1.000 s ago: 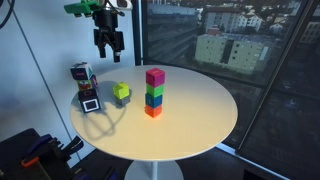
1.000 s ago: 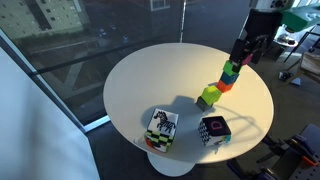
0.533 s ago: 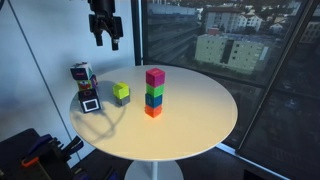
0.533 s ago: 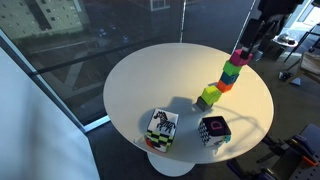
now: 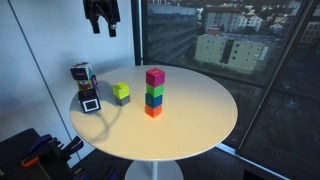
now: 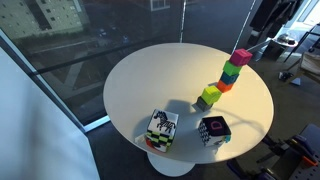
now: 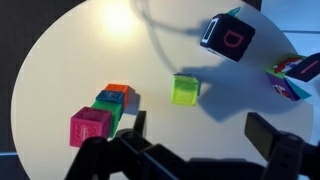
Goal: Put the yellow cube on the black cube
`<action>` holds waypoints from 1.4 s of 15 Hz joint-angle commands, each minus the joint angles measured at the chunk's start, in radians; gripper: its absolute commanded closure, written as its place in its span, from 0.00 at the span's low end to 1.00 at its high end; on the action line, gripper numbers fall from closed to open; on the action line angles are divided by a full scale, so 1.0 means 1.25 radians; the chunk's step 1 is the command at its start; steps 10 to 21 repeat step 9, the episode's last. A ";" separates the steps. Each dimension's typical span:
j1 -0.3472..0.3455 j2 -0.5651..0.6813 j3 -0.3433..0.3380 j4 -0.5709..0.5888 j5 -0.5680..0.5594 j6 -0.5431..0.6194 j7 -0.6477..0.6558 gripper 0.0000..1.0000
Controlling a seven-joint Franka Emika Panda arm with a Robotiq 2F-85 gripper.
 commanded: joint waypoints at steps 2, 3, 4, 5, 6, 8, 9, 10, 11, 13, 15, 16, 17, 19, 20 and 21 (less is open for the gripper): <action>-0.008 -0.021 0.001 0.015 0.005 -0.033 -0.012 0.00; -0.007 -0.022 0.001 0.014 0.007 -0.031 -0.015 0.00; -0.007 -0.013 0.006 0.003 0.002 -0.008 -0.002 0.00; -0.007 -0.014 0.006 0.003 0.002 -0.008 -0.002 0.00; -0.007 -0.013 0.007 0.001 0.002 -0.008 -0.002 0.00; -0.007 -0.012 0.007 0.001 0.002 -0.008 -0.002 0.00; -0.007 -0.011 0.007 0.001 0.002 -0.008 -0.002 0.00; -0.007 -0.011 0.007 0.001 0.002 -0.008 -0.002 0.00; -0.007 -0.011 0.007 0.001 0.002 -0.008 -0.002 0.00; -0.007 -0.011 0.007 0.001 0.002 -0.008 -0.002 0.00; -0.007 -0.011 0.007 0.001 0.002 -0.008 -0.002 0.00; -0.007 -0.011 0.007 0.001 0.002 -0.008 -0.002 0.00; -0.007 -0.011 0.007 0.001 0.002 -0.008 -0.002 0.00; -0.007 -0.011 0.007 0.001 0.002 -0.008 -0.002 0.00; -0.007 -0.011 0.007 0.001 0.002 -0.008 -0.002 0.00; -0.007 -0.011 0.007 0.001 0.002 -0.008 -0.002 0.00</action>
